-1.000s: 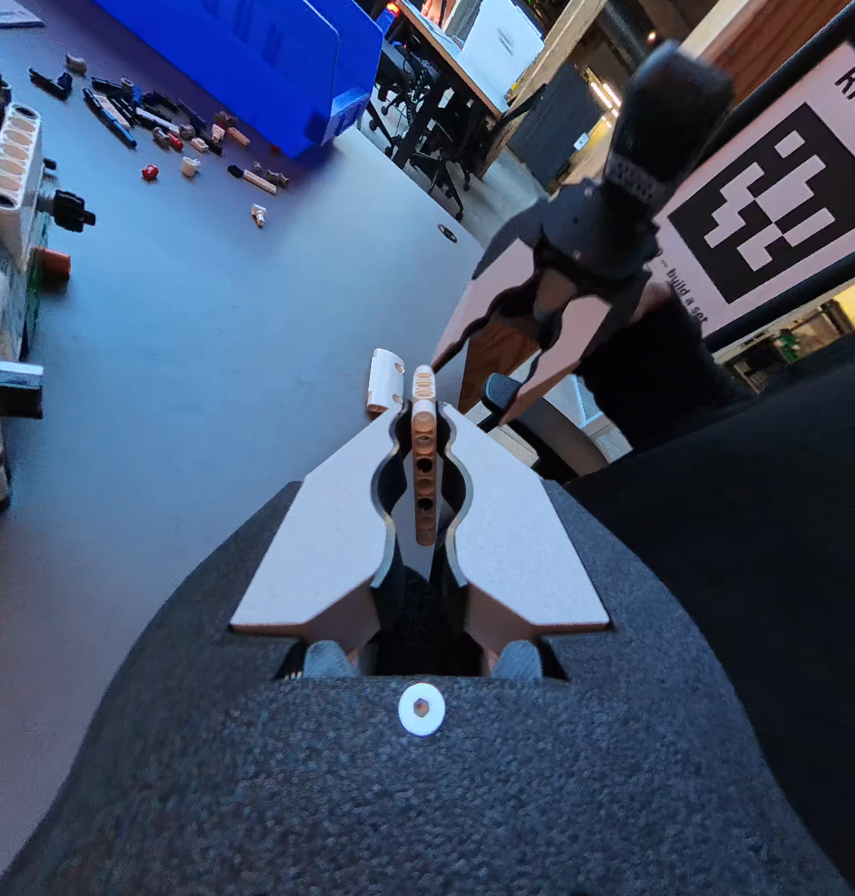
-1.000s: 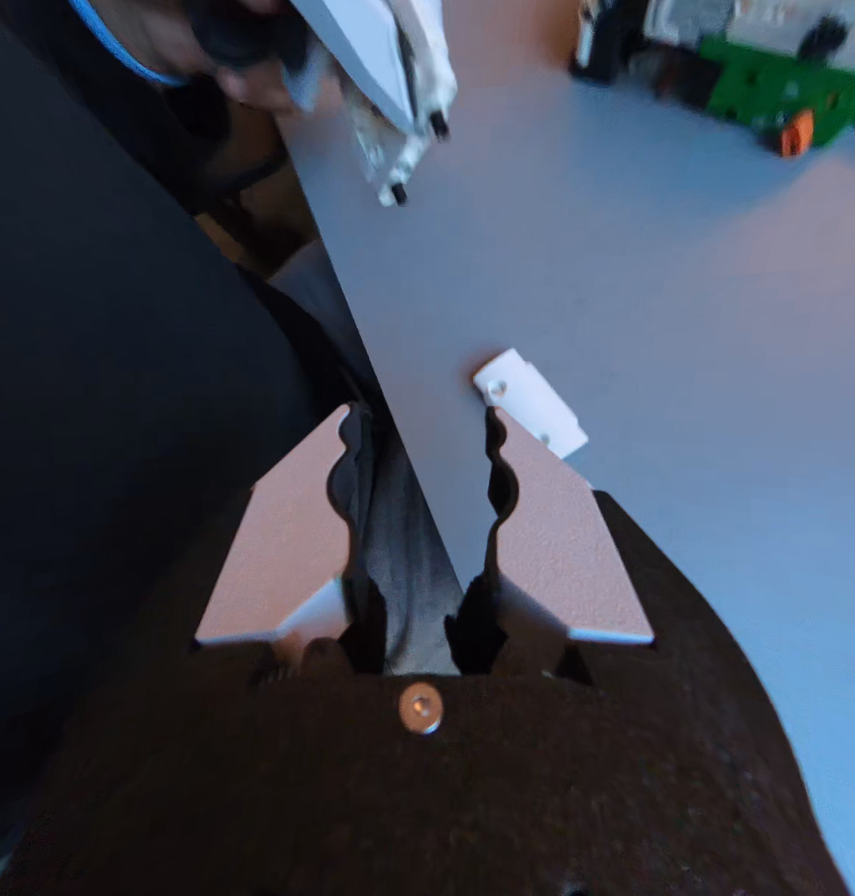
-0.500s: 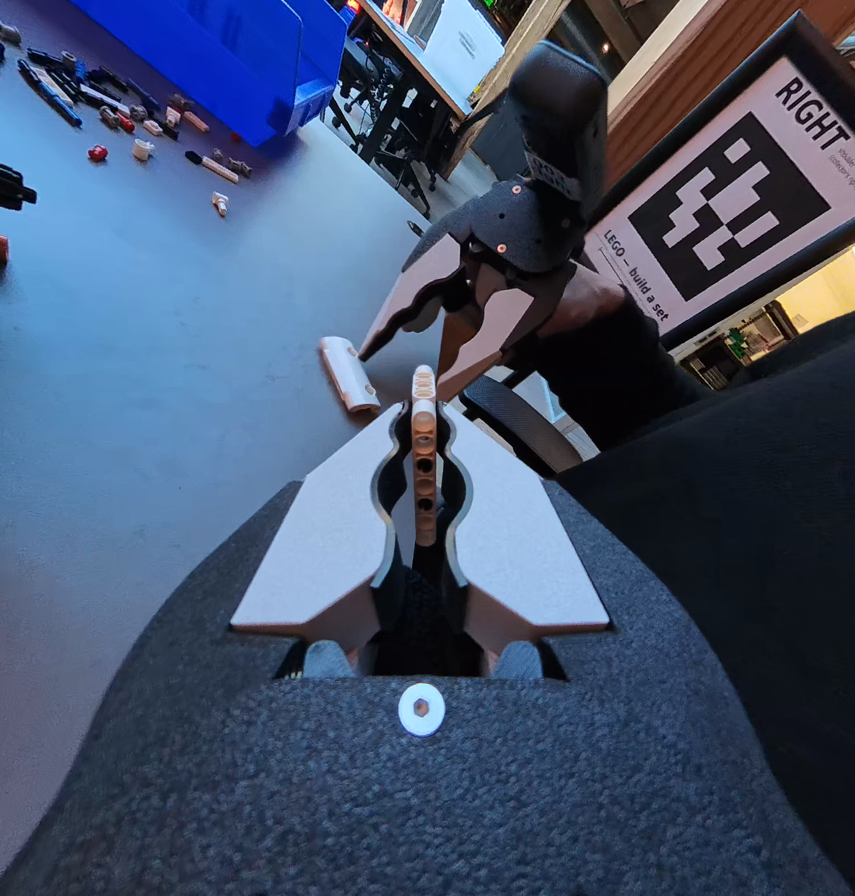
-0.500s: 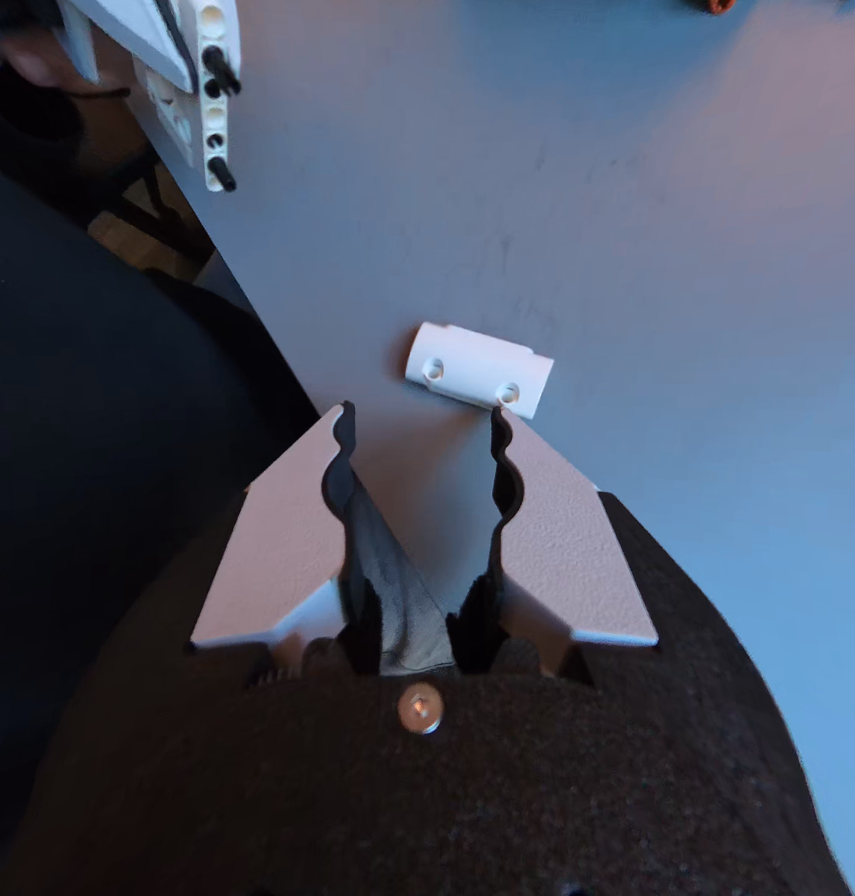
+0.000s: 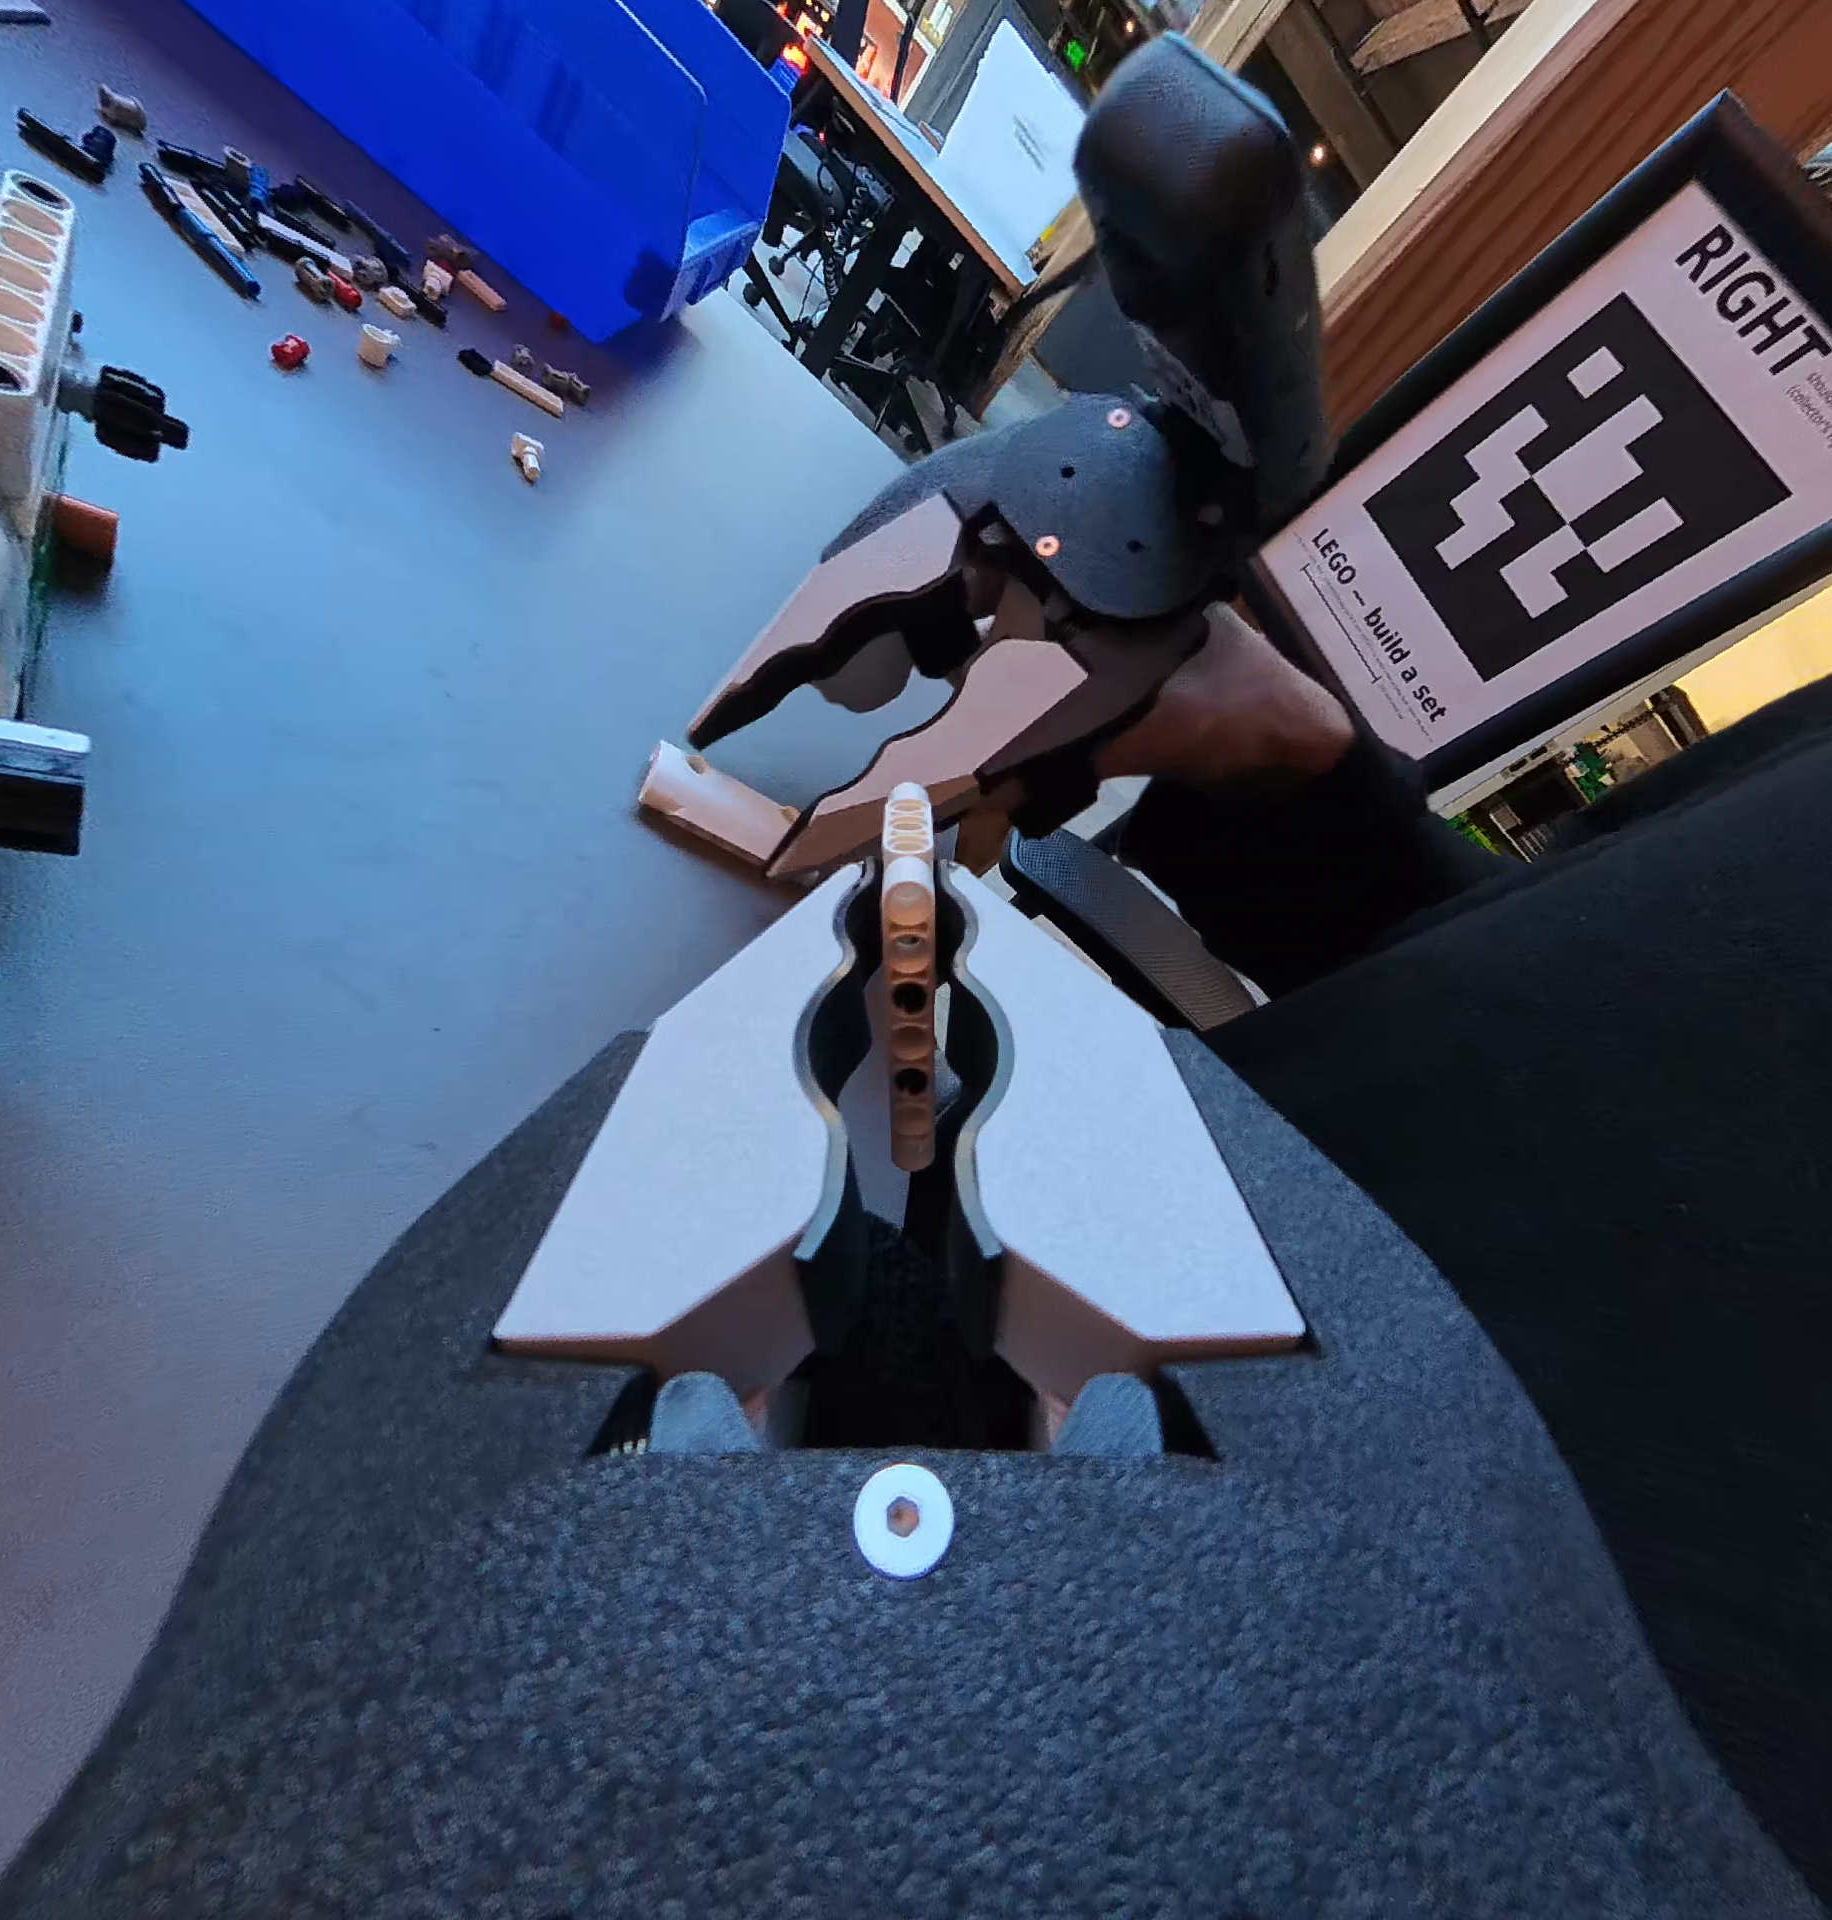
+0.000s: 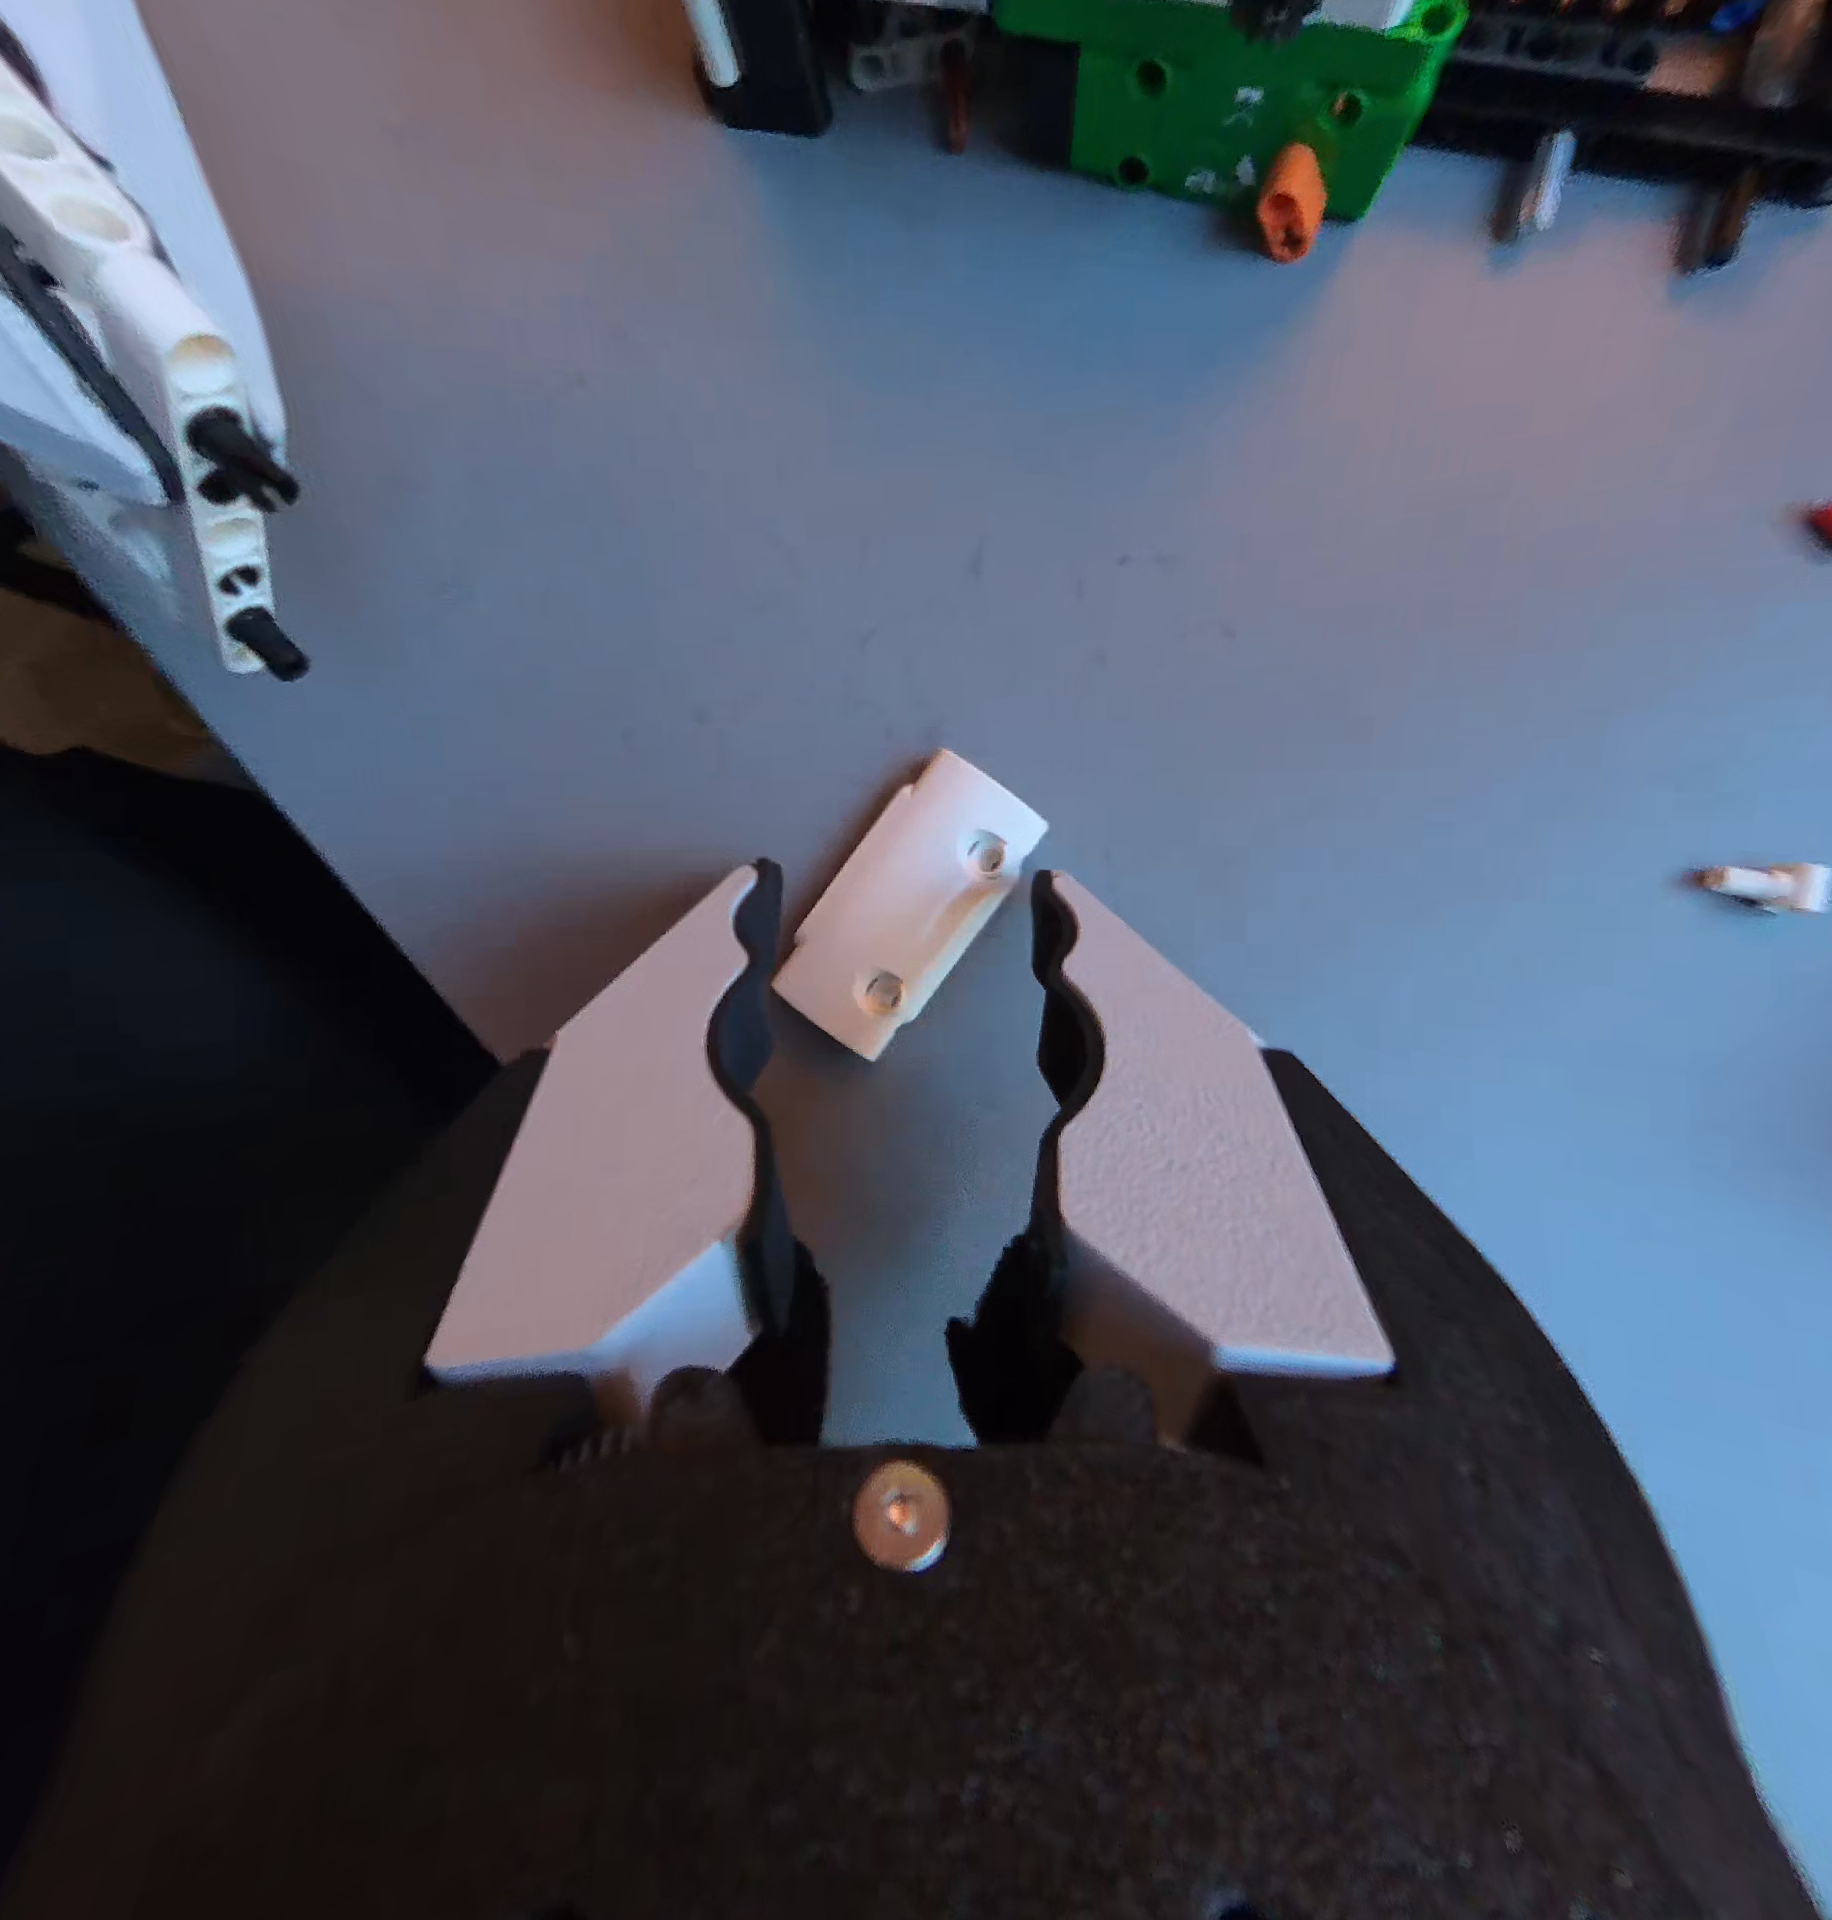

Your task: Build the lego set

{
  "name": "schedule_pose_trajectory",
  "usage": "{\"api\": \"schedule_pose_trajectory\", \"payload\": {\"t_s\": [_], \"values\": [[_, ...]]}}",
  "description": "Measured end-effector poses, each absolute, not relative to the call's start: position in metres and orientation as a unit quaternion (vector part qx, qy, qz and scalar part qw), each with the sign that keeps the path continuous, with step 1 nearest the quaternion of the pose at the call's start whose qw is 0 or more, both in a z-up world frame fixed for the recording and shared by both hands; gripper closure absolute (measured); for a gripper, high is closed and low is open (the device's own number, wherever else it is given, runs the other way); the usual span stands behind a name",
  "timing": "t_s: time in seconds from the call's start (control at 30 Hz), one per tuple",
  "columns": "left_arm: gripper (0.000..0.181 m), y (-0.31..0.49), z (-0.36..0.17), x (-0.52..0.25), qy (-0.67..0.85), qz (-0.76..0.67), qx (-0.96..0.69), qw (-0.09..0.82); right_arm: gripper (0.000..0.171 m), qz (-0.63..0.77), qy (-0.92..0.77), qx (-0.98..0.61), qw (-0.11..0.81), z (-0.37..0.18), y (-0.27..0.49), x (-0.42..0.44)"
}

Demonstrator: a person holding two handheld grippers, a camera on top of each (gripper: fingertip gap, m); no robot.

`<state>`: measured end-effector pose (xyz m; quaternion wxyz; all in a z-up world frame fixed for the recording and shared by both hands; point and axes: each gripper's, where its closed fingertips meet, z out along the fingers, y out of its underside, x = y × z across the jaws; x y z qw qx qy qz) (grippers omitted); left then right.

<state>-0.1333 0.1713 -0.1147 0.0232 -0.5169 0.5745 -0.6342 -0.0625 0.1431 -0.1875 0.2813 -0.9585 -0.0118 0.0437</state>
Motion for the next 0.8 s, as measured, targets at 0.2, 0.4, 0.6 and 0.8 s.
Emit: {"api": "schedule_pose_trajectory", "payload": {"t_s": [0.2, 0.4, 0.6, 0.8], "values": [[0.175, 0.176, -0.117, -0.130, 0.567, -0.636, -0.523, 0.025, 0.125, -0.018, 0.067, -0.964, 0.256, -0.187, 0.142, -0.061], [0.175, 0.181, -0.120, -0.129, 0.566, -0.634, -0.527, 0.031, 0.141, -0.060, 0.061, -0.969, 0.231, -0.193, 0.139, -0.057], [0.175, 0.180, -0.122, -0.127, 0.568, -0.633, -0.526, 0.031, 0.142, -0.023, 0.070, -0.973, 0.219, -0.194, 0.141, -0.059], [0.175, 0.184, -0.117, -0.119, 0.557, -0.640, -0.526, 0.053, 0.143, 0.087, 0.074, -0.940, 0.321, -0.180, 0.156, -0.065]]}}
